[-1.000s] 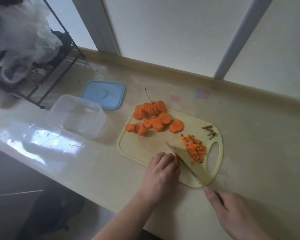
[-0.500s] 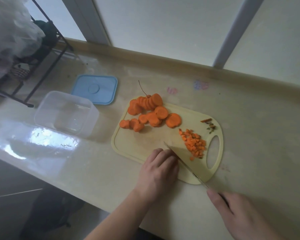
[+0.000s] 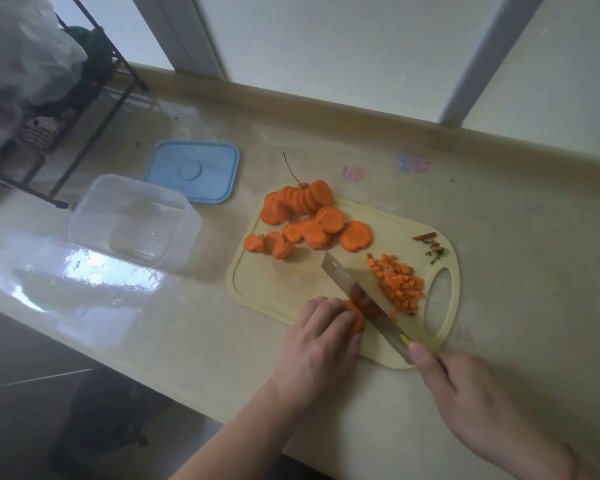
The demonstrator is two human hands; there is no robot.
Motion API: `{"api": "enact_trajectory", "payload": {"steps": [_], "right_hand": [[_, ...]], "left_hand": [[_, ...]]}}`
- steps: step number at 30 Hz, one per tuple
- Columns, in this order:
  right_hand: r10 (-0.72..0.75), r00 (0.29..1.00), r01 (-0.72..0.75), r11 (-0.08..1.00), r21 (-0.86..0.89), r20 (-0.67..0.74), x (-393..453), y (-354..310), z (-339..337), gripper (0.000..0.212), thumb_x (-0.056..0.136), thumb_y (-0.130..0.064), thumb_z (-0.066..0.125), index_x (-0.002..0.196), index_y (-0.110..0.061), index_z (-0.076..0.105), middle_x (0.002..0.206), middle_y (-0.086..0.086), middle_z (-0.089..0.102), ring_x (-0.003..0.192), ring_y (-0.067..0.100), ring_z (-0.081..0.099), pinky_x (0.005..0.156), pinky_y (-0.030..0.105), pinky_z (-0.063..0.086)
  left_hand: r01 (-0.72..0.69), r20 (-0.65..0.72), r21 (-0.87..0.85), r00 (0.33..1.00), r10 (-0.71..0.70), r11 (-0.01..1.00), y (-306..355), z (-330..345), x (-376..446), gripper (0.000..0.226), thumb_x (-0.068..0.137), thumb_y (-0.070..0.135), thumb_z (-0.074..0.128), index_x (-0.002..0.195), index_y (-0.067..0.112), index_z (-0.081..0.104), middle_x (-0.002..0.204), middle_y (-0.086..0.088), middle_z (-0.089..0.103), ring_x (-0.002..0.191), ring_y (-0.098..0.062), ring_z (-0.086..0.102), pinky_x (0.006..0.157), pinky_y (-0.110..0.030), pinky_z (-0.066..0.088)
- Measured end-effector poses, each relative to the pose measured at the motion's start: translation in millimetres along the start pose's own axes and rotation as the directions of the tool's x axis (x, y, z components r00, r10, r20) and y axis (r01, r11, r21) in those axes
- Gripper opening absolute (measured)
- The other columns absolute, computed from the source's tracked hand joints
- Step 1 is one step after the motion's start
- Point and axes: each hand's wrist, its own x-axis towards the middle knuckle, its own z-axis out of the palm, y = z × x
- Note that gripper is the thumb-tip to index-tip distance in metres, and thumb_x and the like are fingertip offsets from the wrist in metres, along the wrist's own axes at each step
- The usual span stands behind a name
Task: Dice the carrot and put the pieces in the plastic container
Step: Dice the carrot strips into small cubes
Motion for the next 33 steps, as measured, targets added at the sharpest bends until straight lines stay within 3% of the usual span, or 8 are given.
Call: {"api": "enact_trajectory", "payload": {"steps": [5, 8, 15, 19, 22, 30, 33], "right_hand": [[0.001, 0.998, 0.000, 1.000, 0.014, -0.062, -3, 3, 3, 0.070, 0.077, -0.081, 0.021, 0.052, -0.016, 0.037, 0.043, -0.004, 0.041, 0.041, 0.010, 0.041, 0.046, 0.022, 0.030], [-0.047, 0.997, 0.047, 0.999, -0.012, -0.060, -5, 2, 2, 0.063, 0.077, -0.084, 0.018, 0.062, -0.029, 0.046, 0.046, -0.005, 0.041, 0.043, 0.010, 0.041, 0.047, 0.023, 0.031], [-0.042, 0.999, 0.042, 0.999, -0.011, -0.011, -14, -1, -2, 0.057, 0.083, -0.075, 0.021, 0.070, -0.025, 0.045, 0.049, -0.005, 0.046, 0.047, 0.011, 0.044, 0.049, 0.025, 0.032], [0.002, 1.000, -0.003, 0.997, -0.073, -0.016, -20, 12, 2, 0.083, 0.075, -0.086, 0.013, 0.060, -0.010, 0.044, 0.065, -0.010, 0.061, 0.054, 0.011, 0.054, 0.054, 0.032, 0.040], [0.030, 1.000, -0.029, 0.995, -0.091, 0.004, -22, 16, 5, 0.090, 0.072, -0.089, 0.008, 0.059, -0.008, 0.044, 0.066, -0.010, 0.061, 0.054, 0.011, 0.053, 0.056, 0.033, 0.042], [-0.032, 0.999, 0.035, 0.997, -0.064, 0.035, 10, -5, 9, 0.074, 0.084, -0.075, 0.014, 0.053, -0.013, 0.041, 0.048, -0.001, 0.050, 0.048, 0.015, 0.051, 0.055, 0.040, 0.041], [-0.028, 0.999, 0.030, 0.999, -0.038, 0.034, 12, -7, 4, 0.067, 0.083, -0.070, 0.020, 0.050, -0.014, 0.037, 0.048, -0.008, 0.050, 0.048, 0.014, 0.050, 0.050, 0.032, 0.037]], "left_hand": [[0.011, 0.010, 0.013, 1.000, -0.011, 1.000, 0, 1, -1, 0.017, 0.089, 0.012, 0.078, 0.101, 0.002, 0.073, 0.104, -0.011, 0.065, 0.097, -0.026, 0.059, 0.094, -0.031, 0.051], [0.033, 0.008, 0.006, 0.999, -0.033, 0.999, 3, 1, 0, 0.017, 0.088, 0.011, 0.077, 0.102, 0.002, 0.073, 0.105, -0.011, 0.064, 0.097, -0.027, 0.059, 0.092, -0.031, 0.052], [0.039, -0.006, -0.016, 0.999, -0.039, 0.999, 2, 3, 1, 0.017, 0.086, 0.009, 0.078, 0.101, 0.004, 0.073, 0.110, -0.009, 0.067, 0.101, -0.026, 0.061, 0.093, -0.032, 0.053], [0.032, -0.010, -0.006, 0.999, -0.032, 0.999, 1, 6, 0, 0.015, 0.087, 0.010, 0.076, 0.101, 0.005, 0.074, 0.111, -0.009, 0.068, 0.102, -0.026, 0.061, 0.094, -0.034, 0.052], [0.030, -0.005, -0.008, 1.000, -0.030, 1.000, 1, 5, -1, 0.016, 0.089, 0.011, 0.075, 0.103, 0.004, 0.074, 0.112, -0.009, 0.068, 0.103, -0.028, 0.062, 0.095, -0.034, 0.052], [0.031, -0.024, -0.001, 0.999, -0.031, 1.000, 1, 7, 0, 0.013, 0.087, 0.009, 0.076, 0.099, 0.003, 0.074, 0.107, -0.009, 0.069, 0.097, -0.028, 0.063, 0.092, -0.035, 0.053], [0.023, -0.021, 0.002, 1.000, -0.023, 1.000, 1, 5, -1, 0.014, 0.088, 0.011, 0.077, 0.098, 0.003, 0.074, 0.103, -0.009, 0.067, 0.095, -0.027, 0.062, 0.093, -0.034, 0.052]]}}
